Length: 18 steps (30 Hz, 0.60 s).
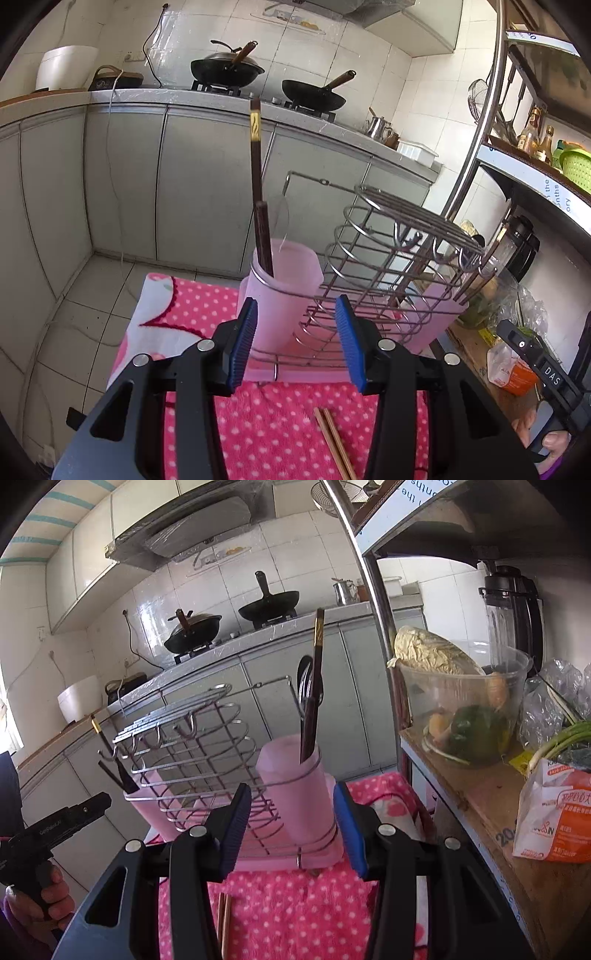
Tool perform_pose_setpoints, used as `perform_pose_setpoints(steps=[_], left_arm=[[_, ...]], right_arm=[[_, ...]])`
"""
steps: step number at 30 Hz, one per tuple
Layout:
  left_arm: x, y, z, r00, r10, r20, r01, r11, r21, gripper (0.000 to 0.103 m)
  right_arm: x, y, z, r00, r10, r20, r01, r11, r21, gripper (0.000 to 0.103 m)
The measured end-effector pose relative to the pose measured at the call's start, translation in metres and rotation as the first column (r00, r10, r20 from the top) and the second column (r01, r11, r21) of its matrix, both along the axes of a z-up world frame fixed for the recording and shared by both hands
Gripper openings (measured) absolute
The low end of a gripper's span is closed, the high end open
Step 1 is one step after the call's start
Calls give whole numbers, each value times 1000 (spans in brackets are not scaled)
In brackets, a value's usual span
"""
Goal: Organize utensils
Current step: 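Open both grippers to drop the chopsticks into the pink cup, then lower both grippers to the blanket and grasp a plain wooden chopstick with each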
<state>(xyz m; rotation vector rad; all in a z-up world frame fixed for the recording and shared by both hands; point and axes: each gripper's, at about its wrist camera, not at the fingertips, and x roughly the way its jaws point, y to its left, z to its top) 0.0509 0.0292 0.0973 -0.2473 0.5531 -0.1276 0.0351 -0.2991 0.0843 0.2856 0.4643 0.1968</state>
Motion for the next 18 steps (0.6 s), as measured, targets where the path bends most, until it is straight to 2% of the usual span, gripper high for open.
perform_pose_setpoints(steps=[5,9,12,13,14,18], left_arm=[[-7,-11,-22,993,-47,-106,47,999,-6,44],[-6,-19,-49,968,-100,-231,94,995,-38,44],[1,-24,-73,930,-136,-342,115,990,-82,44],[4,-26,-82,912,-151,-382,122,987,-100,40],[6,-29,-88,898,-166,-408,130,985,-115,32],[17,-37,-114,836,-183,-517,129,982,-139,20]], right_arm=[[-6,12,-19,993,59,-98,-58,998,15,46],[-3,22,-37,970,120,-209,-114,993,41,43],[2,30,-55,933,182,-310,-164,983,84,37],[3,33,-60,921,195,-337,-173,980,95,35],[5,35,-65,908,210,-362,-184,977,105,33],[11,39,-84,857,269,-439,-211,961,177,31]])
